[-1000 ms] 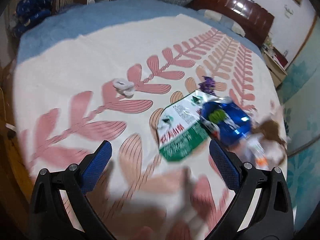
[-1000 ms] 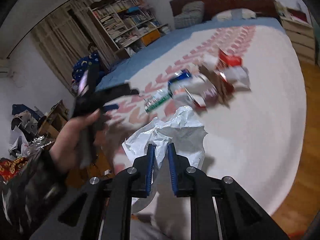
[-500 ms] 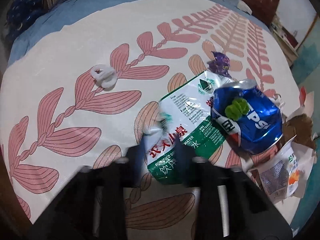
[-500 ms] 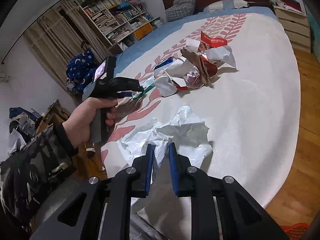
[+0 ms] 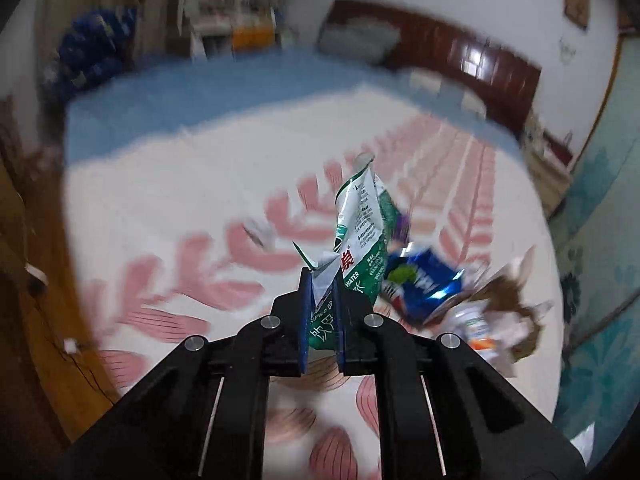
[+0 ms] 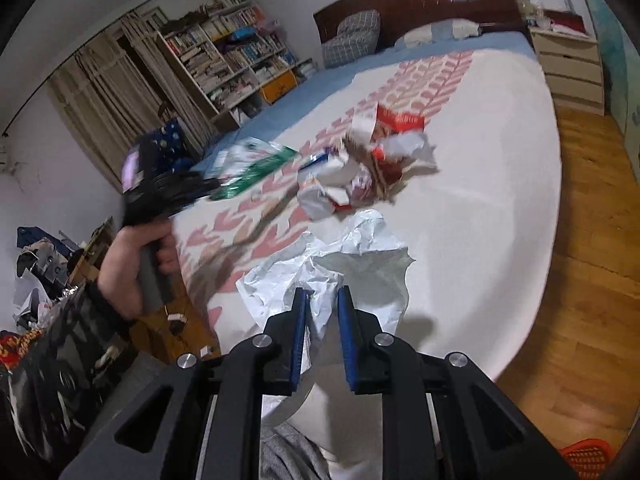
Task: Collect trash
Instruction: 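Carry both items to the red wastebasket and open both tools to drop them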
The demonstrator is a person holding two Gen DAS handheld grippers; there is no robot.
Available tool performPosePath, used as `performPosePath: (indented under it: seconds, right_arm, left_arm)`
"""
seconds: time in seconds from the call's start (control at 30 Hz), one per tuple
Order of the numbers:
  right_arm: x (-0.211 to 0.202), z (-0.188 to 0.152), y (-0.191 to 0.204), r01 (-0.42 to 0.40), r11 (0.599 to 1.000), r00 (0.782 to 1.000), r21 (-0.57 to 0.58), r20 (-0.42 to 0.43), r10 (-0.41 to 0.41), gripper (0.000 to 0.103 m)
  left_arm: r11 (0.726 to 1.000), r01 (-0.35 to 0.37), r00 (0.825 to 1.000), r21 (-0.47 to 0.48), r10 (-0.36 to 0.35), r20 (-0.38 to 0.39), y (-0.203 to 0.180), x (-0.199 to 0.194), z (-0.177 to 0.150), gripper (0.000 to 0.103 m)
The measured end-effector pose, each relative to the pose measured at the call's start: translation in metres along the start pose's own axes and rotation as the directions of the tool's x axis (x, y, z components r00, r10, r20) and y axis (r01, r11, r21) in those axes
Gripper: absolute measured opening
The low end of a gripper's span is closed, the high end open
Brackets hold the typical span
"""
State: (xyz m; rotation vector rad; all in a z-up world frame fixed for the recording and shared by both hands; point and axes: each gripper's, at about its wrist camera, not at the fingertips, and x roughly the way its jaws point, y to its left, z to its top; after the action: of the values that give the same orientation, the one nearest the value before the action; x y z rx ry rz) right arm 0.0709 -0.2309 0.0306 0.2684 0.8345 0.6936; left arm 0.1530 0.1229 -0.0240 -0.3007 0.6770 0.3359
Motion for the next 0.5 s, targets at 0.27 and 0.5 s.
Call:
performPosePath:
  seconds: [0.27,0.5]
  right_arm:
    - [-0.127,0.011,-0.042,0.094,0.996,0.979,0.001,0.183,-0.093,0.018]
    - [-0.255,-0.050,-0.168,0.372,0.905,0.892,0.206,0.192,-0.410,0.018]
  left_arm:
    - [0.976,0.166,0.973,0.144,-0.185,0.134,-0.078,-0.156,-0.040,0.009]
    - [0.803,0.526,0.850,0.281,-0.498,-0.171,-0.250,-0.185,-0.136,0.009]
